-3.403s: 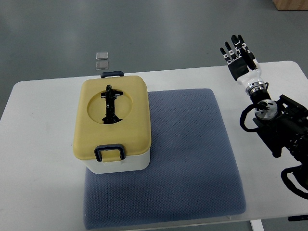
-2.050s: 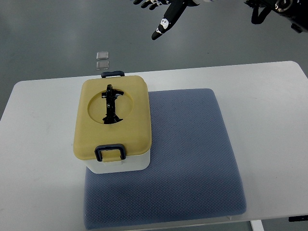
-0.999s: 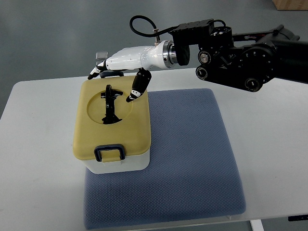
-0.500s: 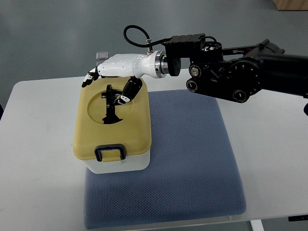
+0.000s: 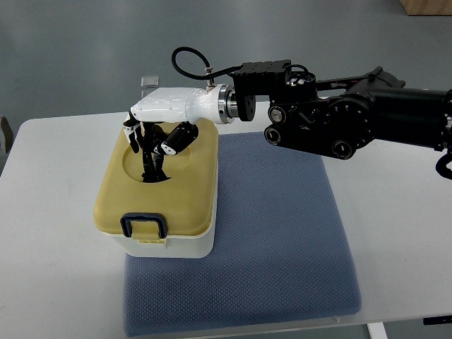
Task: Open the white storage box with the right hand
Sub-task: 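Lift the yellow lid off the box with the right hand, then lower the yellow lid onto the mat beside the box with the right hand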
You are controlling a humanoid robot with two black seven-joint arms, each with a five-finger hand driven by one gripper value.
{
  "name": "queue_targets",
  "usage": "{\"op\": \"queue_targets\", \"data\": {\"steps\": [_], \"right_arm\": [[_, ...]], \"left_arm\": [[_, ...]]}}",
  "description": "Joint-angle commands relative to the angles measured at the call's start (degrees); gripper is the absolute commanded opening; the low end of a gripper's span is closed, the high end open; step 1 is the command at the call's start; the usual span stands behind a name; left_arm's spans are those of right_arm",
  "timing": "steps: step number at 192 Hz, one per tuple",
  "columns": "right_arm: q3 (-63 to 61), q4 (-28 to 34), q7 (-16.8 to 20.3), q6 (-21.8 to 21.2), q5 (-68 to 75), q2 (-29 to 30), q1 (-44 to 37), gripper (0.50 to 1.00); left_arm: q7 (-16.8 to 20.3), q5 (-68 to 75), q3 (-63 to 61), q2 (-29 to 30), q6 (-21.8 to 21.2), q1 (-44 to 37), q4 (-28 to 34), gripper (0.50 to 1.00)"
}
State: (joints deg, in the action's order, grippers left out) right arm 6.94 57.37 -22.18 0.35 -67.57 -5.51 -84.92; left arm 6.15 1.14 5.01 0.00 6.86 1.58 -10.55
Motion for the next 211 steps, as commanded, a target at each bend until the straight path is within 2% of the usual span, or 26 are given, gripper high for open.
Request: {"op": "queue_targets", "data": {"steps": [1,35,64,107,160,185,211], "right_arm": [[-0.09,0.03,-0.23,0.35,-0.01,-0.12,-0.07,0.500],[-3.16,0.20,-0.85,-0.18,0.43,-1.26,-1.39,0.500],[-4.22,2.14,-1.02,-1.14,0.95,-6.18,-5.17,0.500],[-7.99,10.48,-0.93,-8.96,0.95,-19.44,-6.40,0.500],[-7.82,18.66,-1.37,-14.41,-0.28,-35.71,-4.30,0.500],[-7.73,18.83,-2.52,-14.85,-5.11,-40.54,-0.96,0.500],[-7.82,18.75,-3.74,-14.06,-10.03,-43.27,4.67,0.500]], "left_arm": [[0.00,0.00,0.00,0.00,0.00,0.00,0.00,1.000],[0.00,0.00,0.00,0.00,0.00,0.00,0.00,1.000],[0.00,0.00,0.00,0.00,0.00,0.00,0.00,1.000],[-0.08,0.09,-0.09,0.00,0.00,0.00,-0.09,1.000],[-0.96,0.00,-0.09,0.00,0.00,0.00,-0.09,1.000],[-3.25,0.00,-0.09,0.00,0.17,0.00,-0.09,1.000],[-3.60,0.00,-0.09,0.00,0.35,0.00,-0.09,1.000]]}}
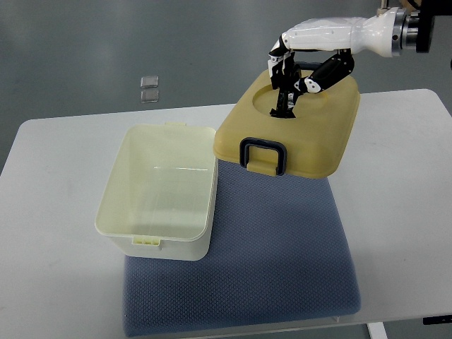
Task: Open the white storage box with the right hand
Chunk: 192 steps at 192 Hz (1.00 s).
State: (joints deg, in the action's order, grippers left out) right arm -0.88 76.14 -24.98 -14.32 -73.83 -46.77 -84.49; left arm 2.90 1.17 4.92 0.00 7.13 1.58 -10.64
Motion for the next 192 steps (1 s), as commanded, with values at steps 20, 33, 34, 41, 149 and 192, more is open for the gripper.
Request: {"op": "queue_targets", "data": {"steps": [20,33,34,41,149,192], "right_arm": [[0.00,-0.55,-1.39,3.42,-8.09,-2.27,8.47,0.500],[0.00,-0.64,-1.83,6.23,-11.16,-2.09,11.89,0.500],[0.00,-0.64,-1.83,6.23,-11.16,-2.09,11.90,0.500],[0.00,-0.64,-1.92,7.11,-12.22,-1.83,13.21,0.500],[-0.09,-9.43,-1.83,14.32,-15.12,11.00,21.65,0.500],[-0.09,-10.48,-1.57,15.64,-14.77,12.41,23.94,0.936]], "left_arm": [[-0.35,0.06,0.00,0.00,0.17,0.00,0.00,1.000],[-0.35,-0.03,0.00,0.00,0.08,0.00,0.00,1.000],[-0.35,-0.03,0.00,0.00,0.08,0.00,0.00,1.000],[-0.35,-0.03,0.00,0.00,0.17,0.00,0.00,1.000],[-0.44,-0.03,0.09,0.00,0.17,0.00,0.09,1.000],[-0.44,-0.03,0.09,0.00,0.17,-0.17,0.09,1.000]]}}
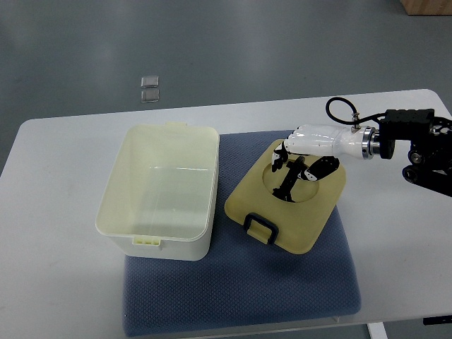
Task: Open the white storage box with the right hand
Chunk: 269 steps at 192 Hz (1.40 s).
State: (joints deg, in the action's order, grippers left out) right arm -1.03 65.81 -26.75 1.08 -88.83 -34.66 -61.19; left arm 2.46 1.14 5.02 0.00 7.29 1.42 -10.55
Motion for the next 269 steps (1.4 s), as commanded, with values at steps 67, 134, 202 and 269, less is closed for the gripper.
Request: {"op": "queue_targets", "data": {"steps": [67,134,202,269], "right_arm": [[-8.29,1.86,0.64,-8.99,5.69,-4.89,-3.58,0.936],[-27.97,-0.07,8.38,-19.63,52.34,-7.71,-0.24,0.934],[-38.79,-6.05,6.01,-5.21,78.72,8.11,13.03,0.934],[-57.95,-22.13,4.60,-12.33,78.81,22.97,22.17,0.936]], "left_arm": [[0.00,0.00,-0.01,0.00,0.00,-0.19,0.00,1.000],[0.00,0.00,-0.10,0.00,0.09,-0.19,-0.97,1.000],[0.00,0.00,-0.10,0.00,-0.09,-0.19,-1.58,1.000],[-0.09,0.00,-0.10,0.00,-0.17,-0.54,-1.49,1.000]]}}
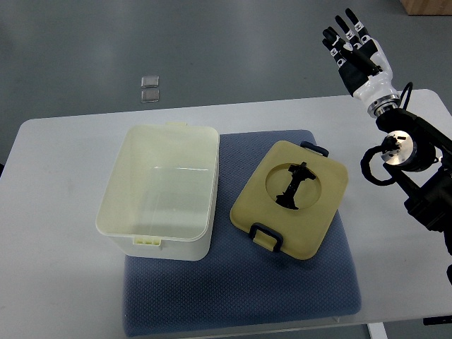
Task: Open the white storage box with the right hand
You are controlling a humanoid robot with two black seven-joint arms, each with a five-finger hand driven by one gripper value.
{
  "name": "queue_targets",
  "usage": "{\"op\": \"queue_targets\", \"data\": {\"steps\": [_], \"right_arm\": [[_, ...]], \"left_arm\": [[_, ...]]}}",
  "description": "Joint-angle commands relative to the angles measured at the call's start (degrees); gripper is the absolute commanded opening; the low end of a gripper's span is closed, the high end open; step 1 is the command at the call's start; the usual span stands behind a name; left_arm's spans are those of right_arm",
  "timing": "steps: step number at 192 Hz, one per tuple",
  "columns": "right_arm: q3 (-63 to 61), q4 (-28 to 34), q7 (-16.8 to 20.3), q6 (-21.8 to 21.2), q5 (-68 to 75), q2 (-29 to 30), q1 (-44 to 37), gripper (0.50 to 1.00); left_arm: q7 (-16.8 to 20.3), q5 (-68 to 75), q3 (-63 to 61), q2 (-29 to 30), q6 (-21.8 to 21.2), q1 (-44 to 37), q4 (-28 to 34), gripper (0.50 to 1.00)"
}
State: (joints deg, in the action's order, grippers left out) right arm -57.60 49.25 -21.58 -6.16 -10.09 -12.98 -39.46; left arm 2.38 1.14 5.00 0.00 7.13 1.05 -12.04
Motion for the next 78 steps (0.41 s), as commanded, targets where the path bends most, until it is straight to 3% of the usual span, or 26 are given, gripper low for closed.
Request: {"op": "queue_targets", "data": {"steps": [1,32,58,78], "right_arm": [[-1.38,-6.18,-0.66,-6.13,0.16,1.38,0.43,0.936],[-1.47,-15.24,-1.45,-19.06,5.08,1.38,0.52,0.936],[-1.12,-17.53,-1.19,-23.63,6.57,1.29,1.05,0.936],[-1.03,-17.61,-1.36,-23.28,6.49,1.65,1.31,0.936]], "left_arm": [[-0.01,0.00,-0.08,0.00,-0.01,-0.17,0.00,1.000],[-0.01,0.00,-0.17,0.00,-0.01,-0.25,0.00,1.000],[-0.01,0.00,-0.25,0.00,-0.01,-0.25,0.00,1.000],[-0.09,0.00,-0.25,0.00,-0.01,-0.17,0.00,1.000]]}}
